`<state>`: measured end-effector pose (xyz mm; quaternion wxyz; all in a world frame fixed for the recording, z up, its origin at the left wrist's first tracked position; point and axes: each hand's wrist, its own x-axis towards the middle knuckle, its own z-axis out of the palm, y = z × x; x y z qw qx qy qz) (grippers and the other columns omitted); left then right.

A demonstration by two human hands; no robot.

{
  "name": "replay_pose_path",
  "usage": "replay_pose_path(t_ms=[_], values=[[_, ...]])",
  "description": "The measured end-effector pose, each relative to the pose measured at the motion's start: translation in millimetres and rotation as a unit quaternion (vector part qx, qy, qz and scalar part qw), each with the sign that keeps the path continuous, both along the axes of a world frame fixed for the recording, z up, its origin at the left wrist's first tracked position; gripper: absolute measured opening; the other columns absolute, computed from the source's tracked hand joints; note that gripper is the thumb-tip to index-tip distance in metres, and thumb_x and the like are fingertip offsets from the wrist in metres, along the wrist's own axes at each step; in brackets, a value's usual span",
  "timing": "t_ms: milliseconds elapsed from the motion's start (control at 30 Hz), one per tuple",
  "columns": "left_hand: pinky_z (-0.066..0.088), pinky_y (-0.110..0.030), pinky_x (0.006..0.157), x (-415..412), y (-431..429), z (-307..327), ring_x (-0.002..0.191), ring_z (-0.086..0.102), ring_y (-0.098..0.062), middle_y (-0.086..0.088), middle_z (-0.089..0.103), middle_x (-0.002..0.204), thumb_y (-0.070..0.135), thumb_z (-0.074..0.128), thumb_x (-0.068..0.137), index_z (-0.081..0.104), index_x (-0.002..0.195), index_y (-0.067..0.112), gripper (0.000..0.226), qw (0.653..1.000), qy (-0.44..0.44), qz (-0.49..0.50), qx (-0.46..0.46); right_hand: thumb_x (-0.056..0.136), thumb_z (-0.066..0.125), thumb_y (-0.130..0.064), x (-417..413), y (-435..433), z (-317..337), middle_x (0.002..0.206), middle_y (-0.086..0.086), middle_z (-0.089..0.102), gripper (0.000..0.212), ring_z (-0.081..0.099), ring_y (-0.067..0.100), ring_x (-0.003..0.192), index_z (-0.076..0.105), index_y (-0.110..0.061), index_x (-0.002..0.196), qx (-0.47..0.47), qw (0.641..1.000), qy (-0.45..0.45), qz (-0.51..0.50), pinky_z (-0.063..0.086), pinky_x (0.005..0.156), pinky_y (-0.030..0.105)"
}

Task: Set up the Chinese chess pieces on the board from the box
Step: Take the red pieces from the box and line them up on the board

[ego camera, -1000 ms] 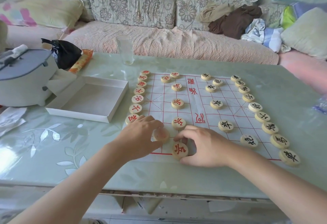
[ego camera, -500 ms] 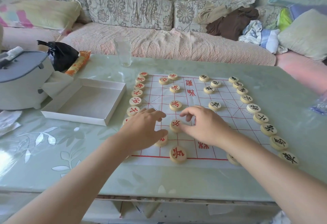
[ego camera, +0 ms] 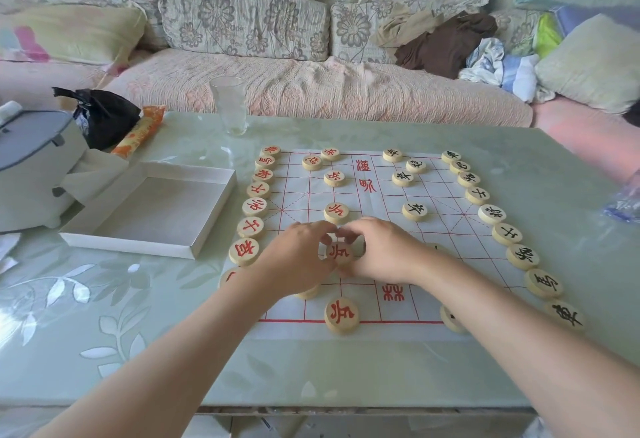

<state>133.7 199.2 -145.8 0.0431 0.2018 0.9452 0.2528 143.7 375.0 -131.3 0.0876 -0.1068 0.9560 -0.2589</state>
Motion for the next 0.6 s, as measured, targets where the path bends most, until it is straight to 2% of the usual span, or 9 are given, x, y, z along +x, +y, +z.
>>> replay_pose_path(t_ms=[167, 300, 367, 433, 533, 600], values=[[0.046, -0.033, 0.09, -2.6, 2.3, 2.3, 0.107, 0.051, -0.015, 0.013, 0.062, 0.114, 0.047, 0.066, 0.082, 0.055, 0.127, 0.031, 0.049, 0.999, 0.028, 0.003, -0.034, 0.077, 0.075, -0.04, -4.5, 2.7, -3.5, 0.097, -0.015, 0.062, 0.032, 0.053, 0.002, 0.076, 0.069, -0.035, 0.108, 0.005, 1.0, 0.0, 0.001, 0.039, 0.064, 0.019], [0.044, -0.032, 0.093, -2.7, 2.7, 0.8, 0.11, 0.049, -0.017, 0.01, 0.06, 0.118, 0.051, 0.065, 0.081, 0.053, 0.13, 0.03, 0.054, 0.998, 0.033, 0.002, -0.058, 0.075, 0.077, -0.042, -5.6, 3.6, -5.1, 0.097, -0.015, 0.063, 0.033, 0.057, 0.005, 0.086, 0.069, -0.037, 0.106, -0.002, 1.0, 0.003, 0.001, 0.04, 0.066, 0.02], [0.043, -0.033, 0.094, -2.4, 2.7, 1.1, 0.111, 0.049, -0.017, 0.009, 0.06, 0.119, 0.051, 0.066, 0.081, 0.052, 0.132, 0.029, 0.057, 0.998, 0.033, -0.004, -0.062, 0.074, 0.078, -0.044, -6.8, 6.0, -4.2, 0.105, -0.017, 0.062, 0.044, 0.058, 0.005, 0.093, 0.065, -0.037, 0.116, -0.001, 1.0, -0.007, 0.001, 0.04, 0.068, 0.018], [0.043, -0.033, 0.095, -3.0, 1.0, 4.8, 0.112, 0.049, -0.017, 0.008, 0.059, 0.12, 0.049, 0.064, 0.083, 0.05, 0.133, 0.027, 0.056, 0.998, 0.031, 0.001, -0.052, 0.076, 0.078, -0.046, -10.6, 10.3, 1.0, 0.111, -0.019, 0.059, 0.053, 0.056, -0.001, 0.093, 0.059, -0.04, 0.125, -0.024, 0.999, -0.02, -0.016, 0.038, 0.07, 0.015], [0.041, -0.031, 0.093, -9.6, -1.6, 13.9, 0.113, 0.048, -0.016, 0.009, 0.058, 0.121, 0.043, 0.059, 0.088, 0.047, 0.136, 0.027, 0.052, 0.998, 0.044, 0.019, -0.027, 0.085, 0.067, -0.037, -22.5, 17.1, 10.1, 0.11, -0.018, 0.06, 0.039, 0.054, -0.005, 0.08, 0.061, -0.036, 0.123, -0.078, 0.995, -0.001, -0.058, 0.037, 0.066, 0.016], [0.044, -0.033, 0.093, -18.8, -1.5, 17.3, 0.112, 0.05, -0.017, 0.007, 0.057, 0.121, 0.038, 0.059, 0.09, 0.047, 0.135, 0.025, 0.049, 0.998, 0.044, 0.036, -0.008, 0.09, 0.062, -0.035, -31.1, 18.6, 11.2, 0.111, -0.016, 0.06, 0.036, 0.057, 0.001, 0.089, 0.061, -0.031, 0.126, -0.083, 0.992, 0.017, -0.09, 0.041, 0.07, 0.019]])
